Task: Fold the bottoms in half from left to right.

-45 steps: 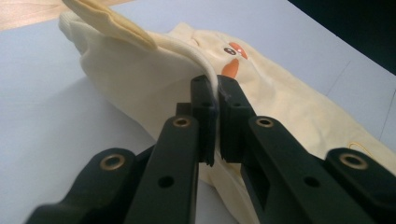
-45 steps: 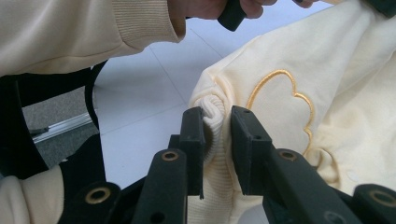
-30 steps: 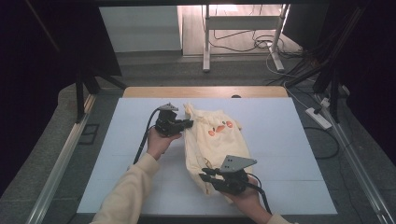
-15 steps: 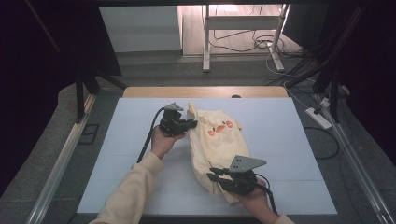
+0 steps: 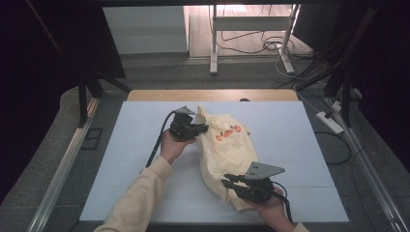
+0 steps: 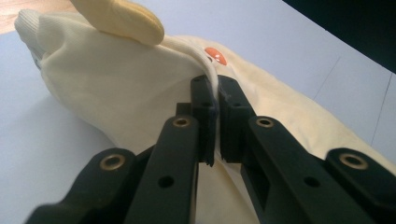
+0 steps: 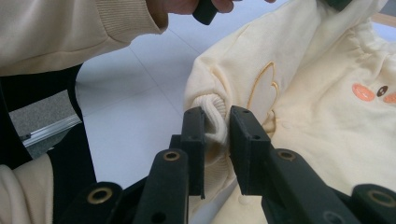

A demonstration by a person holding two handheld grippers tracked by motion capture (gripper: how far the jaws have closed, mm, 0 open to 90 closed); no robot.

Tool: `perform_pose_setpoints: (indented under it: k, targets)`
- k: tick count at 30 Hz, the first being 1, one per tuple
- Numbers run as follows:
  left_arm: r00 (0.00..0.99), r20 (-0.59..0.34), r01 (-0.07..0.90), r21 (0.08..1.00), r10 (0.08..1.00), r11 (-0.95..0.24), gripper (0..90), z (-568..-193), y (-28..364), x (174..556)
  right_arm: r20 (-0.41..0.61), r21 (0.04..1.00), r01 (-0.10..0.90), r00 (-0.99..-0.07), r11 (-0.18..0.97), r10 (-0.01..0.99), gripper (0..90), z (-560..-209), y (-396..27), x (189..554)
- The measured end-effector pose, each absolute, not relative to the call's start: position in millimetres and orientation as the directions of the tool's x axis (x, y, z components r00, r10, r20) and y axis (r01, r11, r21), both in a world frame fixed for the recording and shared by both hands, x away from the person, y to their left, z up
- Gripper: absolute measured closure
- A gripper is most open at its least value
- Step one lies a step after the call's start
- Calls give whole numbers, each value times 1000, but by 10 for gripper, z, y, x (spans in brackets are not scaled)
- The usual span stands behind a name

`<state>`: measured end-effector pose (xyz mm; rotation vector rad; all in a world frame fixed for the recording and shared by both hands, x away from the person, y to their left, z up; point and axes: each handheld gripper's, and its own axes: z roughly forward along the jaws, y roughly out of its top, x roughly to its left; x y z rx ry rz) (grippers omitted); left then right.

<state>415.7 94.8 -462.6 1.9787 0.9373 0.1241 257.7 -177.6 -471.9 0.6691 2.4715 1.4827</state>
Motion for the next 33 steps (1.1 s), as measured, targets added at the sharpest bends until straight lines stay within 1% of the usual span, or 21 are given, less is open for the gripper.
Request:
perform_pose_setpoints:
  k: [11, 13, 33]
  targets:
    - [706, -274, 564, 775, 654, -285, 857, -4622, 912, 4165, 76, 868, 297, -871, 398, 486, 771, -4720, -1856, 2579]
    - [706, -271, 564, 774, 655, -288, 858, -4621, 902, 4168, 77, 870, 295, -873, 395, 482, 835, -4716, -1870, 2572]
    - [710, -275, 560, 779, 648, -283, 858, -4587, 786, 4200, 86, 867, 317, -855, 385, 511, 846, -4690, -2003, 2560]
